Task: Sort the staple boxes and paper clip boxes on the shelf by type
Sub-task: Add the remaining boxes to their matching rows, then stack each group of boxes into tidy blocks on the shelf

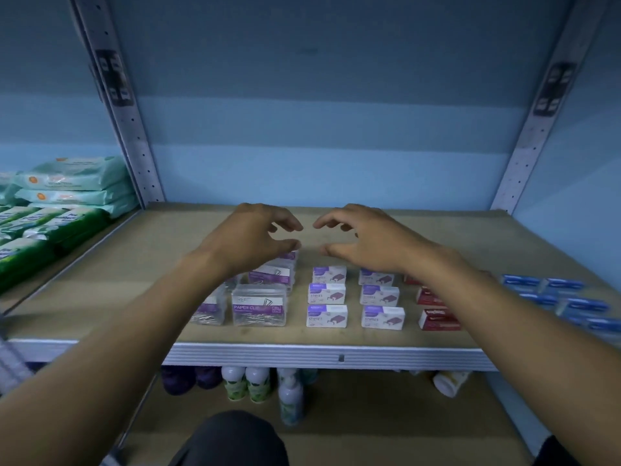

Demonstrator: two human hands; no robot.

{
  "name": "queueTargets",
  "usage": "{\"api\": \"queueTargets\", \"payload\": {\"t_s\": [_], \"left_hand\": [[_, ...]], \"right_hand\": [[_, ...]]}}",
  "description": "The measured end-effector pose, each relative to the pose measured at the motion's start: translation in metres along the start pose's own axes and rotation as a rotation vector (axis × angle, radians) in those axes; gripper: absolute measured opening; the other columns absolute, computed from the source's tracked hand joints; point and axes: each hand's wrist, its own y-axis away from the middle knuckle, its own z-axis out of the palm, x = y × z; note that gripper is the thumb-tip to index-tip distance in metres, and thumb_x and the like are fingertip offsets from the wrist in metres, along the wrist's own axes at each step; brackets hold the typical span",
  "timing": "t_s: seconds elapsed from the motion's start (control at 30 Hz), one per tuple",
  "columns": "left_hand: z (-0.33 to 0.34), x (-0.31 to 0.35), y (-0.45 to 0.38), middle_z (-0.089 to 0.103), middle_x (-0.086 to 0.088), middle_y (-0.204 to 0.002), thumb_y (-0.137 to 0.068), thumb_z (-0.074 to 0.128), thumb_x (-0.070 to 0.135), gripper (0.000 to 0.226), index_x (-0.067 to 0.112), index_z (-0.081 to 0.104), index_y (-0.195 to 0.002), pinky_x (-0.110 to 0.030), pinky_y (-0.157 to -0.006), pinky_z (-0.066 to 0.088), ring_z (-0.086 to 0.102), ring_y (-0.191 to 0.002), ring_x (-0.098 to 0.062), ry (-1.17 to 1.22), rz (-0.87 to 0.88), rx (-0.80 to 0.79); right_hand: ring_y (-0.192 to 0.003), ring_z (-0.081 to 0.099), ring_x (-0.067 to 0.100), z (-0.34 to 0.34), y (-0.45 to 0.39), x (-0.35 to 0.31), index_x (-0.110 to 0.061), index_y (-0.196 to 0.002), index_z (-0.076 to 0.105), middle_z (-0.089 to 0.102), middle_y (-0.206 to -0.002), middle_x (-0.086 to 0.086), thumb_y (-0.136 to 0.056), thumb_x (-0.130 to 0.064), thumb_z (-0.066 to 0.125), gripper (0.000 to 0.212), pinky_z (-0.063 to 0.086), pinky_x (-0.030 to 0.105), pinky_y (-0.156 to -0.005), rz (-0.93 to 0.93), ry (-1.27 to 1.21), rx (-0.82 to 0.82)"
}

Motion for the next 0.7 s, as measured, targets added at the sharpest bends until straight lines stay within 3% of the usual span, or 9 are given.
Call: {"api": "queueTargets", "payload": {"t_s": [0.2, 0.37, 0.7], "left_hand": [[0.033, 0.068, -0.01, 0.067, 0.024, -0.11, -0.082, 0.073, 0.046, 0.03, 0.038, 0.069, -0.111, -0.02, -0.082, 0.053, 0.062, -0.096, 0.001, 0.104, 0.119, 0.059], [0.058, 0.128, -0.022, 0.064, 0.027, -0.108, -0.082, 0.074, 0.043, 0.034, 0.038, 0.068, -0.114, -0.025, -0.086, 0.054, 0.061, -0.099, 0.001, 0.201, 0.182, -0.005], [0.113, 0.206, -0.033, 0.065, 0.02, -0.118, -0.081, 0.073, 0.043, 0.038, 0.038, 0.066, -0.118, -0.033, -0.087, 0.057, 0.061, -0.101, -0.001, 0.245, 0.303, -0.08]], "right_hand": [[-0.123, 0.045, -0.003, -0.029, 0.065, 0.029, -0.047, -0.127, 0.056, 0.053, -0.135, -0.024, -0.084, -0.059, 0.068, 0.046, 0.043, 0.032, -0.106, 0.022, 0.027, 0.126], [-0.124, 0.047, 0.001, -0.053, 0.119, 0.061, -0.052, -0.128, 0.053, 0.052, -0.132, -0.025, -0.081, -0.062, 0.067, 0.049, 0.046, 0.036, -0.104, 0.122, 0.066, 0.193], [-0.115, 0.051, -0.005, -0.083, 0.206, 0.114, -0.048, -0.126, 0.057, 0.055, -0.123, -0.027, -0.081, -0.058, 0.071, 0.048, 0.048, 0.027, -0.097, 0.227, 0.106, 0.272]]}}
